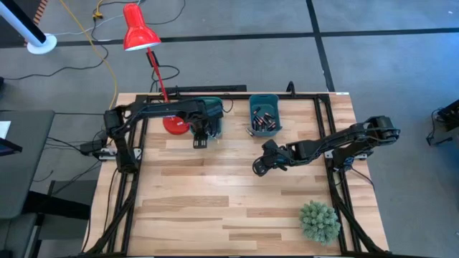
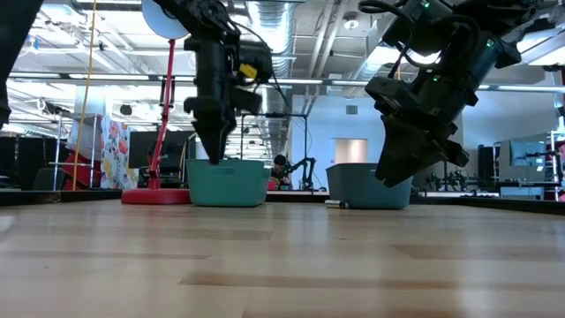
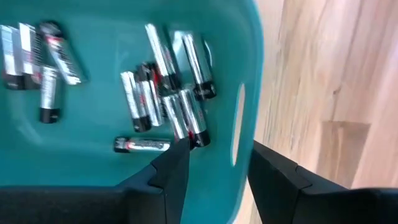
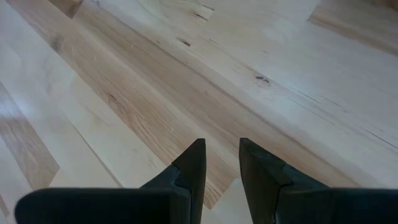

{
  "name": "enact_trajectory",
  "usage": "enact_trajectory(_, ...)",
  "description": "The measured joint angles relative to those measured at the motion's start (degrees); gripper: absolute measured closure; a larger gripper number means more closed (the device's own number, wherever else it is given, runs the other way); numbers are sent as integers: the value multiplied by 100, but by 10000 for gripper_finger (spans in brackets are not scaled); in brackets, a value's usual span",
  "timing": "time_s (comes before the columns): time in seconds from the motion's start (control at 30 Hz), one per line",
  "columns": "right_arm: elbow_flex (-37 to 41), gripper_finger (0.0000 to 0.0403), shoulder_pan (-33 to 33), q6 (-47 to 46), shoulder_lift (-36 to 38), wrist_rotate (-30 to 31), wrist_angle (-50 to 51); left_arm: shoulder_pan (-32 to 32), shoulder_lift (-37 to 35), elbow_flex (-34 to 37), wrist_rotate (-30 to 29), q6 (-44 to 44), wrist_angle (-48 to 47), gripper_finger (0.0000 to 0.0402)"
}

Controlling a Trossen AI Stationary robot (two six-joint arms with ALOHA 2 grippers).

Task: Sort batteries
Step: Adjust the green bin on the table, then put the silver battery into the green bin

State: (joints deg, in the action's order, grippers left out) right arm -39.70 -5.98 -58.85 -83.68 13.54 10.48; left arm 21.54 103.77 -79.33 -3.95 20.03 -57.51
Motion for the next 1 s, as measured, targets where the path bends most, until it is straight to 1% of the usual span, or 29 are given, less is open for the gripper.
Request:
enact_trajectory(0.13,0,290,0,44,8,-5,23,0,-333,0,4,-57,173,252)
enact_trajectory(0.23,2,290,-12,40,169,-11,149,-10,-607,-2,2,-83,469,252)
enact_trajectory(0.33,0,290,-86,42,524,-11,474,-52,-800,-3,0,-148,870,252)
enact_trajectory(0.47,0,290,-331,-8,1163,69,1199,-170,-833,-11,76,87,1471,252)
enact_trajectory(0.6,2,290,-821,-328,1751,728,1875,-368,-694,-11,211,203,2249,254)
enact_trajectory(0.73,2,290,-1220,-610,2141,1135,2226,-528,-503,-13,242,-8,3155,255)
enact_trajectory(0.83,-2,290,-1422,-731,2270,1354,2337,-568,-250,-56,353,-37,3460,255)
enact_trajectory(0.93,-2,290,-1527,-858,2271,1473,2402,-579,81,-70,384,-135,3542,256)
enact_trajectory(1.0,1,290,-1579,-869,2241,1486,2483,-584,343,-226,387,-284,3544,256)
